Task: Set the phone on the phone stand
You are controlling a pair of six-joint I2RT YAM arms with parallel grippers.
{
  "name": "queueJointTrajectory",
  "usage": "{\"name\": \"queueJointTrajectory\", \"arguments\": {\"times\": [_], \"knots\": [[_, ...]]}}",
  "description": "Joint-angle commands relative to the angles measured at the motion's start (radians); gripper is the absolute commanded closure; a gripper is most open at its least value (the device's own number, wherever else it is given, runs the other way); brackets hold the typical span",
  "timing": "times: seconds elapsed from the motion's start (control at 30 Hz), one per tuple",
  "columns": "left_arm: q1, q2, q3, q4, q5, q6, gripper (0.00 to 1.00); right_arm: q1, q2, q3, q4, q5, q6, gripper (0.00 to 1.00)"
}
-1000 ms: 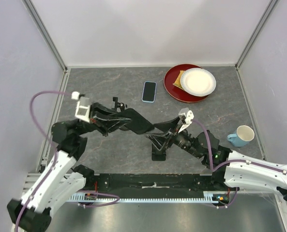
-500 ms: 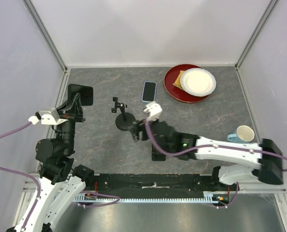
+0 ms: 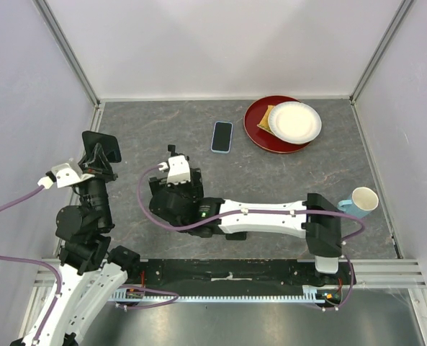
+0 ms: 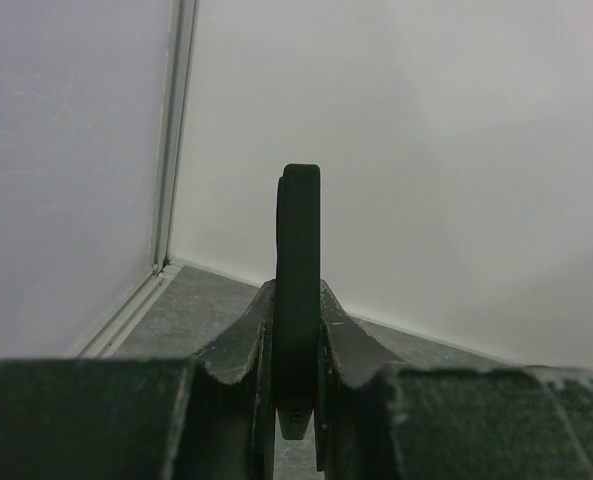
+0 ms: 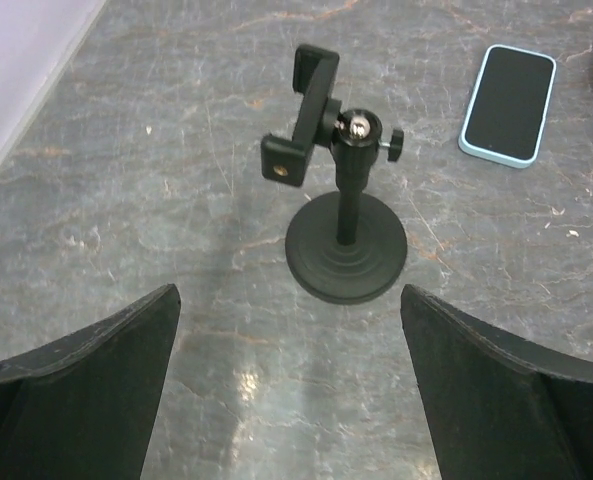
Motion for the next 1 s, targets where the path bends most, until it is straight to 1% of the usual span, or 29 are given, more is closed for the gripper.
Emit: {"name": "queueJointTrajectory", "arguments": {"times": [0.0, 0.13, 0.33, 0.47, 0.5, 0.57, 0.63, 0.67, 0.7, 0.77, 0.8, 0.97], "knots": [[0.008, -0.008, 0.027, 0.080, -0.063, -0.040, 0.98, -0.001, 0.072, 0.142, -0.031, 0.124, 0.044, 0.02], [0.010, -0.008, 0.028, 0.075, -0.065, -0.047, 0.98, -0.035, 0.173, 0.245, -0.029, 0.132, 0.024, 0.02], [0.010, -0.013, 0.030, 0.065, -0.059, -0.067, 0.98, -0.088, 0.245, 0.306, -0.029, 0.140, 0.004, 0.02], [0.010, -0.014, 0.033, 0.059, -0.050, -0.076, 0.98, -0.116, 0.260, 0.314, -0.028, 0.138, -0.022, 0.02], [0.010, -0.014, 0.031, 0.057, -0.046, -0.077, 0.98, -0.125, 0.262, 0.314, -0.023, 0.131, -0.052, 0.02], [0.010, -0.016, 0.031, 0.055, -0.043, -0.080, 0.98, -0.134, 0.260, 0.305, -0.019, 0.085, -0.077, 0.04], [0.010, -0.016, 0.031, 0.054, -0.039, -0.082, 0.98, -0.150, 0.244, 0.276, -0.008, 0.046, -0.102, 0.10], [0.010, -0.014, 0.031, 0.054, -0.037, -0.083, 0.98, -0.153, 0.236, 0.260, -0.005, -0.002, -0.108, 0.13], [0.010, -0.016, 0.031, 0.051, -0.034, -0.085, 0.98, -0.162, 0.213, 0.222, 0.022, -0.030, -0.137, 0.19], [0.010, -0.017, 0.031, 0.048, -0.025, -0.091, 0.98, -0.167, 0.187, 0.178, 0.059, -0.089, -0.174, 0.25], [0.010, -0.017, 0.030, 0.046, -0.020, -0.093, 0.98, -0.170, 0.162, 0.139, 0.087, -0.115, -0.188, 0.31], [0.010, -0.011, 0.033, 0.036, 0.007, -0.108, 0.98, -0.176, 0.107, 0.067, 0.118, -0.164, -0.301, 0.50]]}}
